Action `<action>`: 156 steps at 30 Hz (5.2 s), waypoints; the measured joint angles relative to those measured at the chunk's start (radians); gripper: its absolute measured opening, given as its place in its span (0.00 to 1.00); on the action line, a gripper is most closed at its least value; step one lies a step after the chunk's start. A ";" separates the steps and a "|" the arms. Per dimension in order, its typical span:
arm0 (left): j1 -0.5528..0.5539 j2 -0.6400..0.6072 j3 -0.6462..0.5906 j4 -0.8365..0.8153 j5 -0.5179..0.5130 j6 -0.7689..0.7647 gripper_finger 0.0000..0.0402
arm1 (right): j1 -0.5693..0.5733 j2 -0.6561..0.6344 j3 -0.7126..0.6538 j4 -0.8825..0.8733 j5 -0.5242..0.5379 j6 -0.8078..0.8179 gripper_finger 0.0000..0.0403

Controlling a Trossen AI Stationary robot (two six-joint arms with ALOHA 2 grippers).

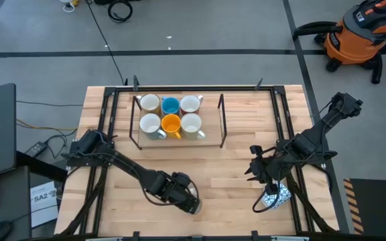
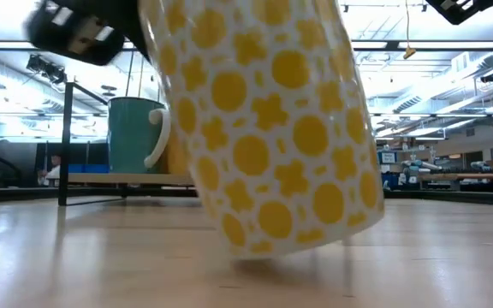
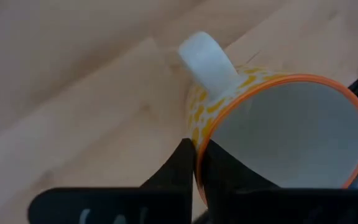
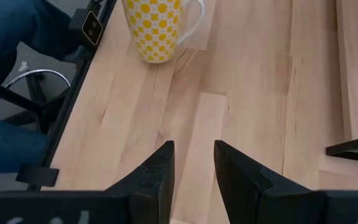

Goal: Place coffee mugs
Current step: Put the yellow patterned mug on the shelf

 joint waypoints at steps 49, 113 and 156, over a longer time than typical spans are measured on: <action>0.784 0.004 0.693 -0.349 -0.022 1.466 0.05 | -0.005 -0.421 0.000 -0.136 0.144 -0.154 0.29; 0.866 0.236 0.683 -0.367 0.048 1.441 0.05 | -0.142 -0.419 0.000 -0.119 0.186 -0.163 0.29; 0.853 0.261 0.682 -0.405 0.021 1.441 0.06 | -0.142 -0.420 0.000 -0.119 0.186 -0.163 0.29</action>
